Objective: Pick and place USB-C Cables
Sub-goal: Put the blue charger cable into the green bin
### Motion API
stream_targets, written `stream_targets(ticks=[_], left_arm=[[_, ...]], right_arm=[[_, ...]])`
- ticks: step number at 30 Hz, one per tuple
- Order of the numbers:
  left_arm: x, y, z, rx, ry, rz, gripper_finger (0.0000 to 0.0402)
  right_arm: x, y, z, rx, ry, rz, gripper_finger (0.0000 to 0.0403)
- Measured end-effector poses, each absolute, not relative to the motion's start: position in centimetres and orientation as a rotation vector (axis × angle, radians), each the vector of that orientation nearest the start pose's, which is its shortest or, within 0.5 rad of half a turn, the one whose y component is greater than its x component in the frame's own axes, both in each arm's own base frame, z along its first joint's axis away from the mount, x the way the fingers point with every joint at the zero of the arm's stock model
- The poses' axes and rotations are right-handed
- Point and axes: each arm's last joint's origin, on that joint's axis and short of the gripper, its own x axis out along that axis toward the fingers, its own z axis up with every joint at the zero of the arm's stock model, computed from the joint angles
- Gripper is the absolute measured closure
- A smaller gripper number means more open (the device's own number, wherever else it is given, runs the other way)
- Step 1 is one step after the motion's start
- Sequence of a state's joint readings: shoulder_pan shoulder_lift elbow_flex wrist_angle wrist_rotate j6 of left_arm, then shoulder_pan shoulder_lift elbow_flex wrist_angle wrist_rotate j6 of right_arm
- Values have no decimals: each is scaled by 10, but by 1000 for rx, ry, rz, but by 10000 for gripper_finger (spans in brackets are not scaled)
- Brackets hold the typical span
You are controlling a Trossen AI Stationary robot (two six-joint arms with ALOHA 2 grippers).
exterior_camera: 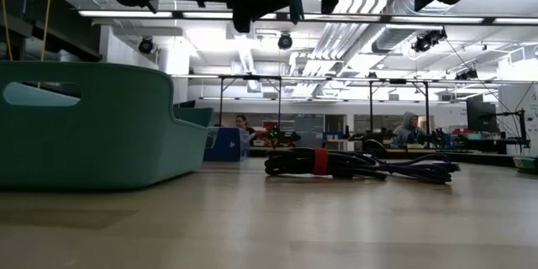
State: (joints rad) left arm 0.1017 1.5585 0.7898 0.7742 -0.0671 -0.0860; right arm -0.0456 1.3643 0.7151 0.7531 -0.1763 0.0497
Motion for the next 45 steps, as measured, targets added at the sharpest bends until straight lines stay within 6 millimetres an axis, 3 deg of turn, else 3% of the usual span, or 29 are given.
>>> stream_targets(ticks=[9, 16, 21, 29, 45], left_arm=[[339, 38, 228, -94, -68, 205, 167], [339, 38, 230, -89, -80, 206, 173], [339, 38, 229, -83, -70, 190, 226], [339, 37, 228, -92, -59, 181, 386], [339, 38, 227, -93, -54, 187, 399]], right_arm=[[293, -8, 272, 52, -104, 134, 375], [293, -8, 270, 53, -90, 136, 375], [293, -8, 270, 53, -88, 137, 375], [293, -9, 270, 36, -85, 128, 375], [293, -9, 269, 36, -73, 118, 375]])
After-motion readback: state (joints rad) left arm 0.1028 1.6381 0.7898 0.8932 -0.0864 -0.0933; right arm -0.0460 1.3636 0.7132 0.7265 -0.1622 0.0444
